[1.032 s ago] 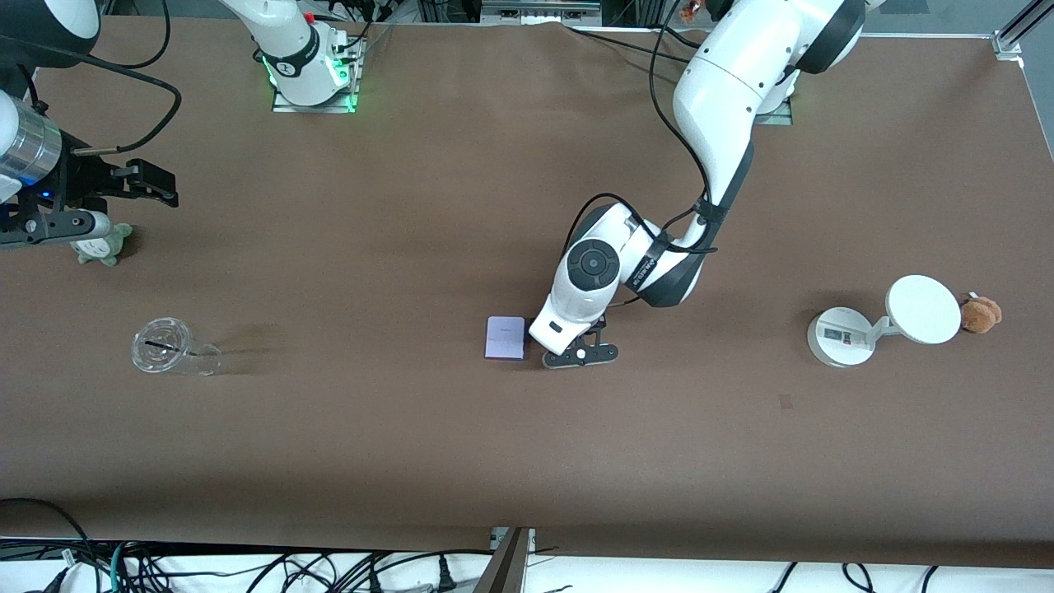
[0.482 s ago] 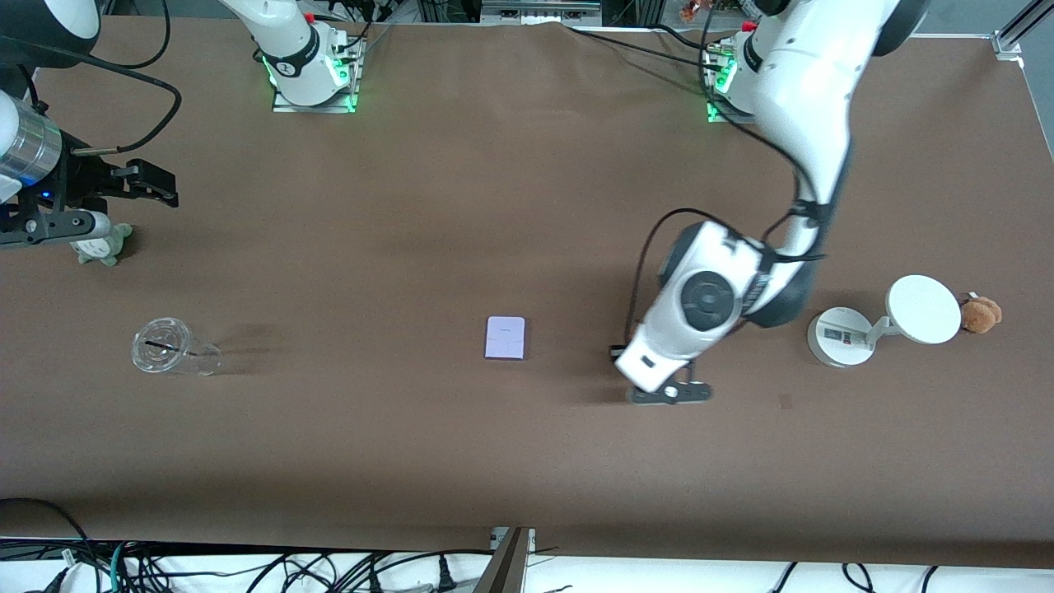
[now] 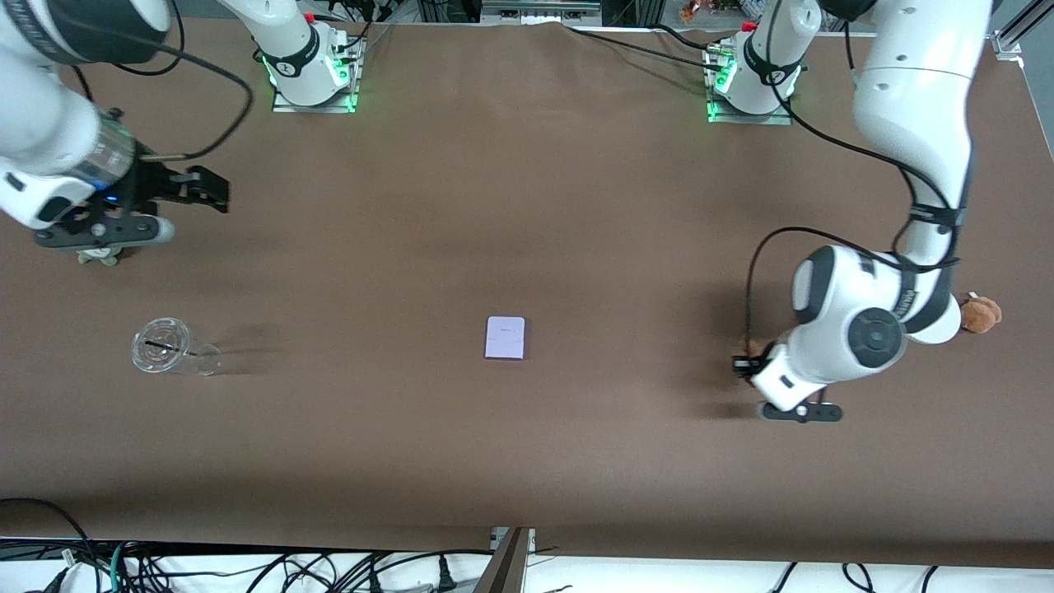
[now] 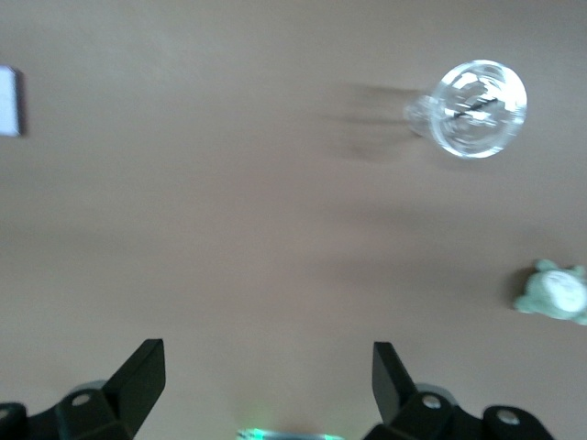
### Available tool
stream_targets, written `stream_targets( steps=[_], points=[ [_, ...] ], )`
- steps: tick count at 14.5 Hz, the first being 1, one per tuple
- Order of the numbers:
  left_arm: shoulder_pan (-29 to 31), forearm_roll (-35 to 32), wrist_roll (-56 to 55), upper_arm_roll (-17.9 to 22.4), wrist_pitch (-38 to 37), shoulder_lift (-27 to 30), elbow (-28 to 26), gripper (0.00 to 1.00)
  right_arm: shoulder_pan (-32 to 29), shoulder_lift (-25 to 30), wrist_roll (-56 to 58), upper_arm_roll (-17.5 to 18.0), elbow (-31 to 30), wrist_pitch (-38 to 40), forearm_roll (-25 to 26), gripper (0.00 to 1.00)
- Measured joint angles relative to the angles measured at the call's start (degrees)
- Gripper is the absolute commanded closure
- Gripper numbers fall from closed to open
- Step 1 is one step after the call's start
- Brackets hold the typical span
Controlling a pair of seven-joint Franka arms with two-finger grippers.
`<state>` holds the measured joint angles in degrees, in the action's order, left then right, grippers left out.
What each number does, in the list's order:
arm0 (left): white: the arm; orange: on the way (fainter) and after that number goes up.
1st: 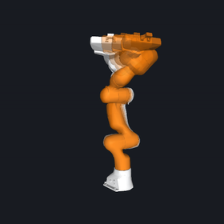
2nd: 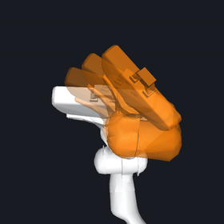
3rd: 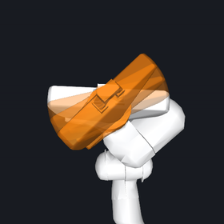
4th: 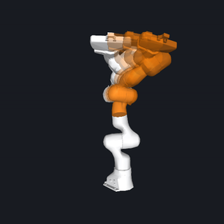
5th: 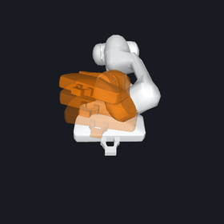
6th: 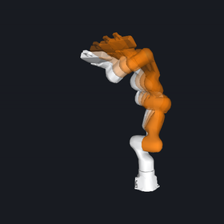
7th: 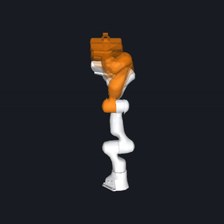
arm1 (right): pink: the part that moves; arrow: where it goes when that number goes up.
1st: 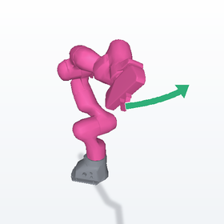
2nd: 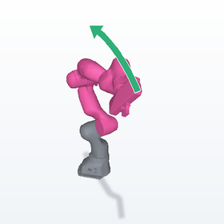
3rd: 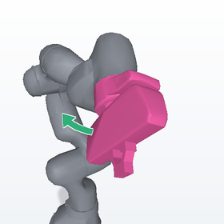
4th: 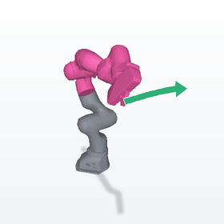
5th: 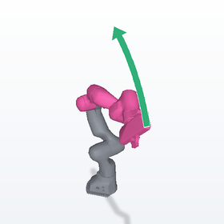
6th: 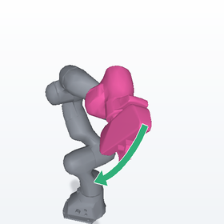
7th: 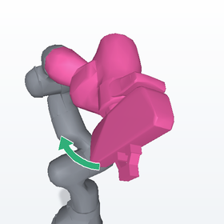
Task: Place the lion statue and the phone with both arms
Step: 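Carry the lion toward the white lamp while the right gripper reaches the phone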
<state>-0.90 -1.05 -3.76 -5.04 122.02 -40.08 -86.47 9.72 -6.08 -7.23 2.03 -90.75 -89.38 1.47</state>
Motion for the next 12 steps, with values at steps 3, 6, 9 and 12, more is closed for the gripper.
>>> stream_targets(
  steps=[3,6,9,12],
  points=[
    [3.94,-0.02,3.16,-0.12,4.74,3.07,-6.79,1.0,4.09,-4.47,-7.79,0.09,3.61,-2.38,-3.12,0.0],
    [4.3,-0.02,3.05,-0.32,7.6,4.85,-10.99,1.0,7.83,-10.02,-14.54,0.14,6.93,-6.9,-3.59,0.0],
    [4.16,-0.02,2.84,-0.64,8.72,4.98,-11.63,1.0,12.21,-15.95,-21.99,0.18,7.44,-14.33,-3.59,0.0],
    [3.64,-1.12,2.68,-0.72,11.01,4.73,-12.54,1.0,15.33,-22.24,-27.36,0.17,7.8,-22.59,-3.59,0.0]
  ],
)
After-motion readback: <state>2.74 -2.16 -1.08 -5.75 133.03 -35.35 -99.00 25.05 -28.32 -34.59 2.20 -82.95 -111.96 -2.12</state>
